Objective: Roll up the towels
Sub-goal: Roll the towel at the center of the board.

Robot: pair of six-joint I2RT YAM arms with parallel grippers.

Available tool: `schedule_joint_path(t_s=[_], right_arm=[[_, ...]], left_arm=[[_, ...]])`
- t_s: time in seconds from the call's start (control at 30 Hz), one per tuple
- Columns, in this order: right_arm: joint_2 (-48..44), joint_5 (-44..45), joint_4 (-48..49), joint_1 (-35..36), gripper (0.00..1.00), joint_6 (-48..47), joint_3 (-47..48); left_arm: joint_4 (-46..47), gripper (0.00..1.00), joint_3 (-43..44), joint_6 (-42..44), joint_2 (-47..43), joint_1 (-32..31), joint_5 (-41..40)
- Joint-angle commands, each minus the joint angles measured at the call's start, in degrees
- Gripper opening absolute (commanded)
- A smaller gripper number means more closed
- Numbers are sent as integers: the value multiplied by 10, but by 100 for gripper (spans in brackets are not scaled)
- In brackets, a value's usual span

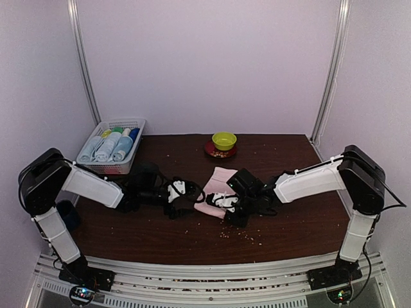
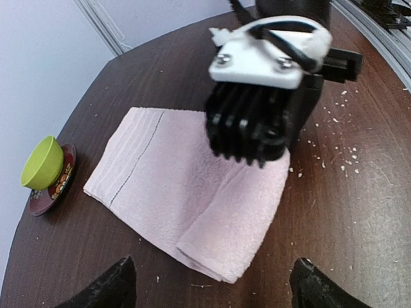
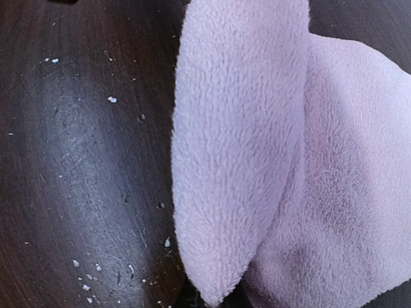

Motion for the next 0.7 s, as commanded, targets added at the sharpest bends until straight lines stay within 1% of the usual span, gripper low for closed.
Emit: schedule_joint_path(t_s=[0.0, 0.13, 0.3, 0.53, 0.67], right_arm=[[58, -108, -118, -17, 0, 13, -10], [80, -149, -160, -42, 0, 6, 18], [100, -165, -218, -67, 0, -21, 56], [104, -168, -252, -80, 0, -43, 72], [118, -181, -265, -89, 0, -50, 75]], left_arm=[[27, 84, -25, 39, -26, -7, 48], [-15, 82, -20, 71, -32, -18, 51], [-41, 81, 3, 84, -11, -25, 24], [-63, 81, 56, 108, 38, -31, -5], [-100, 78, 98, 134, 80, -32, -11]])
